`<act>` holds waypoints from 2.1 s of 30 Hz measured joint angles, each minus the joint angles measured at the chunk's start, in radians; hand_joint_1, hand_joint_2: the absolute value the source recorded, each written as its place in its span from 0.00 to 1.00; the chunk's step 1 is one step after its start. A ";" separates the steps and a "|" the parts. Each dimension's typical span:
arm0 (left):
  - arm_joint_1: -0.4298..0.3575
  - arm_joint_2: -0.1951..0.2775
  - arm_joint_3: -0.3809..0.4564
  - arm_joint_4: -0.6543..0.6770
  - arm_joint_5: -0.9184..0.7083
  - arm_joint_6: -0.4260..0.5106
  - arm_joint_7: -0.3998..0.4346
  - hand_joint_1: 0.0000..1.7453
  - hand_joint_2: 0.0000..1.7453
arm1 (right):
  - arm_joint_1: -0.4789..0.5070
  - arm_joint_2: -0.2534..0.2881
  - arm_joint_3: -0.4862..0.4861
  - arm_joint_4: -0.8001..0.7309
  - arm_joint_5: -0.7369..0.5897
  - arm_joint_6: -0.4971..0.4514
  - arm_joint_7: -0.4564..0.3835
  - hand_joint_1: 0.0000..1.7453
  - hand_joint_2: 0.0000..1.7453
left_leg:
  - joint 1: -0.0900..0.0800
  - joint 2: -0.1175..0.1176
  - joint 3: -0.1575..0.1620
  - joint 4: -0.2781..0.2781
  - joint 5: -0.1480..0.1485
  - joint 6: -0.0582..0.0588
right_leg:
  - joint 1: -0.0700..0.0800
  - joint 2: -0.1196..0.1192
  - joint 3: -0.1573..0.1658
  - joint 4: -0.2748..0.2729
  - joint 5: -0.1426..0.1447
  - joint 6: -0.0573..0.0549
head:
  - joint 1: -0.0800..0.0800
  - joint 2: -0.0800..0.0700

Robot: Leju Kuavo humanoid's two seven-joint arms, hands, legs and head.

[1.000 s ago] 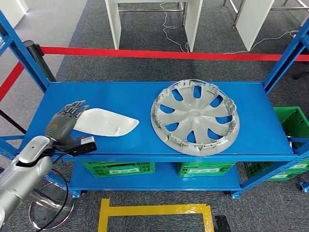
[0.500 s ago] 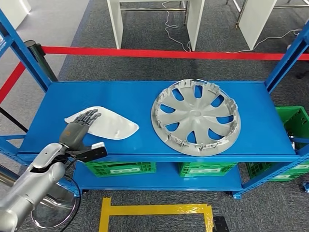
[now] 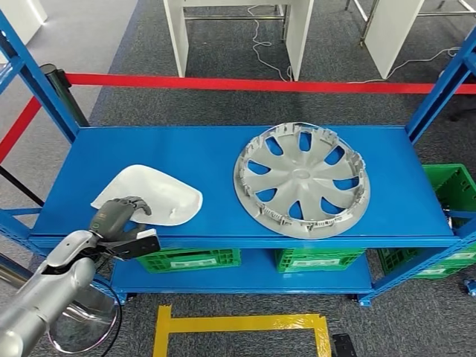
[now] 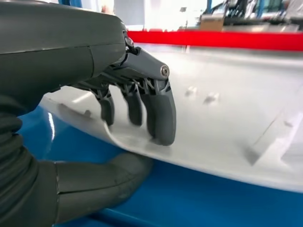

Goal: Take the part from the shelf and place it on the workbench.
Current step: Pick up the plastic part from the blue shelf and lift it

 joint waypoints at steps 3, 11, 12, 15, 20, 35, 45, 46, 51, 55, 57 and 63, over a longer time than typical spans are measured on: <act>-0.010 0.000 0.006 0.000 0.006 -0.015 -0.002 1.00 1.00 | -0.001 -0.001 0.000 0.000 0.000 0.000 0.000 0.00 0.00 | 0.006 0.002 0.006 -0.013 0.009 0.019 | -0.001 -0.001 -0.029 0.060 -0.043 0.011 | 0.004 0.000; -0.022 0.008 0.012 0.000 0.026 -0.066 -0.002 1.00 1.00 | 0.002 -0.008 -0.008 0.000 0.001 0.000 -0.002 0.00 0.00 | 0.003 0.003 0.009 -0.007 0.006 0.017 | -0.003 -0.003 -0.017 0.086 -0.041 0.013 | 0.008 0.000; -0.024 0.010 0.012 0.000 0.028 -0.071 -0.002 1.00 1.00 | 0.001 -0.009 -0.008 0.000 0.002 0.000 -0.003 0.00 0.00 | 0.001 0.003 0.008 -0.004 0.004 0.012 | -0.003 -0.002 0.012 0.033 -0.028 0.011 | 0.007 0.000; -0.029 0.020 0.014 0.000 0.033 -0.088 -0.002 1.00 1.00 | 0.001 -0.010 -0.008 0.000 0.007 0.000 -0.005 0.00 0.00 | -0.002 0.001 0.007 -0.002 0.007 -0.002 | -0.002 -0.001 0.030 0.006 -0.026 -0.003 | 0.006 0.000; -0.032 0.033 0.014 0.000 0.041 -0.112 -0.011 1.00 1.00 | 0.000 -0.011 -0.010 0.000 0.014 0.001 -0.005 0.00 0.00 | 0.000 0.002 -0.014 0.050 -0.038 -0.017 | -0.006 -0.005 0.031 0.003 -0.021 -0.024 | 0.002 0.000; -0.031 0.036 0.014 -0.001 0.049 -0.124 -0.019 1.00 1.00 | 0.000 -0.011 -0.010 0.000 0.015 0.001 -0.005 0.00 0.00 | 0.001 0.003 -0.058 0.151 -0.090 -0.022 | -0.005 -0.006 0.029 0.003 -0.020 -0.027 | 0.002 0.000; 0.145 -0.067 0.228 -0.456 0.534 -0.010 -0.133 1.00 1.00 | 0.000 -0.010 -0.015 0.003 0.027 -0.017 -0.006 0.00 0.00 | -0.003 0.005 0.007 -0.010 0.001 0.021 | 0.002 -0.007 -0.046 0.089 -0.026 0.012 | 0.006 0.000; 0.149 -0.074 0.238 -0.480 0.539 0.008 -0.134 1.00 1.00 | -0.001 -0.009 -0.015 0.003 0.028 -0.019 -0.006 0.00 0.00 | -0.004 0.004 0.005 -0.005 -0.002 0.016 | 0.002 -0.006 -0.019 0.036 -0.009 0.009 | 0.006 0.000; 0.177 -0.095 0.278 -0.569 0.547 0.089 -0.144 1.00 1.00 | 0.001 -0.001 -0.018 0.004 0.031 -0.025 -0.005 0.00 0.00 | -0.005 0.004 -0.008 0.023 -0.021 -0.002 | 0.000 -0.003 -0.003 0.010 -0.009 -0.014 | 0.004 0.000; 0.192 -0.118 0.305 -0.605 0.563 0.154 -0.150 1.00 1.00 | -0.002 0.003 -0.024 0.004 0.028 -0.035 -0.004 0.00 0.00 | -0.001 0.005 -0.110 0.253 -0.133 -0.017 | -0.002 -0.004 0.000 0.008 -0.010 -0.027 | 0.002 0.000; 0.204 -0.135 0.316 -0.617 0.572 0.193 -0.153 1.00 1.00 | -0.001 0.006 -0.028 0.005 0.026 -0.039 -0.003 0.00 0.00 | -0.001 0.005 -0.132 0.294 -0.127 -0.015 | -0.001 -0.004 0.001 0.008 -0.010 -0.028 | 0.002 0.000; 0.209 -0.168 0.336 -0.646 0.575 0.219 -0.157 1.00 1.00 | -0.003 0.016 -0.035 0.005 0.021 -0.043 -0.002 0.00 0.00 | -0.009 0.004 -0.004 0.011 -0.002 0.010 | 0.004 -0.002 0.004 0.008 -0.013 -0.013 | 0.003 0.000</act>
